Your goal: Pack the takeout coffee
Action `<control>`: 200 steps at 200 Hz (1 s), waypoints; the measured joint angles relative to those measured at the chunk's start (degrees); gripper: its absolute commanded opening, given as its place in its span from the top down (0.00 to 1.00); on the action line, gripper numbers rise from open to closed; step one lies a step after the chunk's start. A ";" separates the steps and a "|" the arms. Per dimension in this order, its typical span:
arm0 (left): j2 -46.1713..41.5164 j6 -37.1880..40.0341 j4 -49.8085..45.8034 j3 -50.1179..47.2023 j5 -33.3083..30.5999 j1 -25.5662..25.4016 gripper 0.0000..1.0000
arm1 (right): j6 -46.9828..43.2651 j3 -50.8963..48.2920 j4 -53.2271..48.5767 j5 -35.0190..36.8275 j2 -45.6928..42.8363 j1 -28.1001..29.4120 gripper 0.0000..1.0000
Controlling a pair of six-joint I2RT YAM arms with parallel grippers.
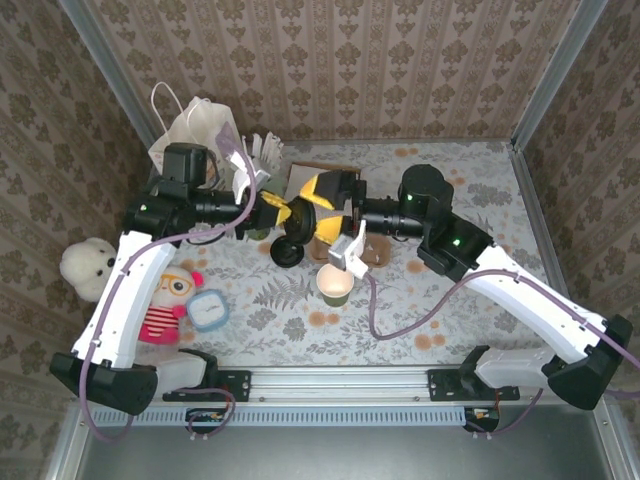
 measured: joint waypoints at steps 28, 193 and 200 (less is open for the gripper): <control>0.26 -6.23 3.30 -2.21 -9.55 -0.35 1.00 | 23.19 -6.45 -1.79 12.26 -3.89 -0.04 0.00; 0.96 -42.58 4.00 -14.29 -41.24 -21.20 1.00 | 127.78 -28.37 -22.10 41.29 -21.81 -5.68 0.00; 1.64 -44.11 3.82 -14.47 -41.35 -21.62 1.00 | 129.31 -29.81 -21.92 40.28 -21.88 -5.79 0.00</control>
